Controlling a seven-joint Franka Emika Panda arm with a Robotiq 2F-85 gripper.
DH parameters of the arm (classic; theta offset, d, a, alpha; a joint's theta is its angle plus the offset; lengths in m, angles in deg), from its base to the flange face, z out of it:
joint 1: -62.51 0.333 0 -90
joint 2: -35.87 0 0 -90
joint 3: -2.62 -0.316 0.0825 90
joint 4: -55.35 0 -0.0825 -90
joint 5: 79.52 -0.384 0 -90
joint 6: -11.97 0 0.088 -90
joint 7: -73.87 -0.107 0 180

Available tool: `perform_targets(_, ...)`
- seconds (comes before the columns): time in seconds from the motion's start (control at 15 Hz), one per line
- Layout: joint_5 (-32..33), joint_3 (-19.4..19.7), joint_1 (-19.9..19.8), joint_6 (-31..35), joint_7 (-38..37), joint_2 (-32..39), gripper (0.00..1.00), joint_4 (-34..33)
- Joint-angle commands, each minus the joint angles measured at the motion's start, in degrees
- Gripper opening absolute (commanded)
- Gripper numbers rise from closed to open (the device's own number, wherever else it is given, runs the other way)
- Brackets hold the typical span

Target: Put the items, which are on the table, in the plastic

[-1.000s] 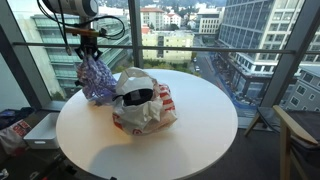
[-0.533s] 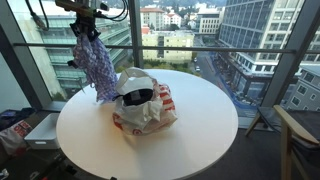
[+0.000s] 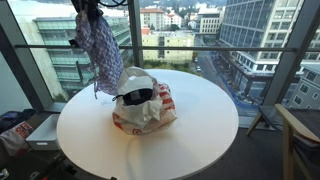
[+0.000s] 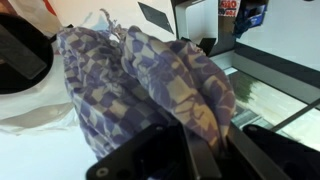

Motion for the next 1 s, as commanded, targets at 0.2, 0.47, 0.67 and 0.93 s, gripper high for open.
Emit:
perform_targets(0.2,-7.0,4.5,-0.4,9.7,0.3,-8.9,0.12,8.1)
perform_targets(0.47,-7.6,5.7,-0.9,16.5,-1.3,-8.7,0.12,8.5)
perform_targets(0.67,-6.1,6.1,-1.4,19.6,-2.0,-5.7,0.12,7.8)
perform_targets(0.93,-4.7,6.7,-2.5,19.6,-2.6,0.6,0.12,6.8)
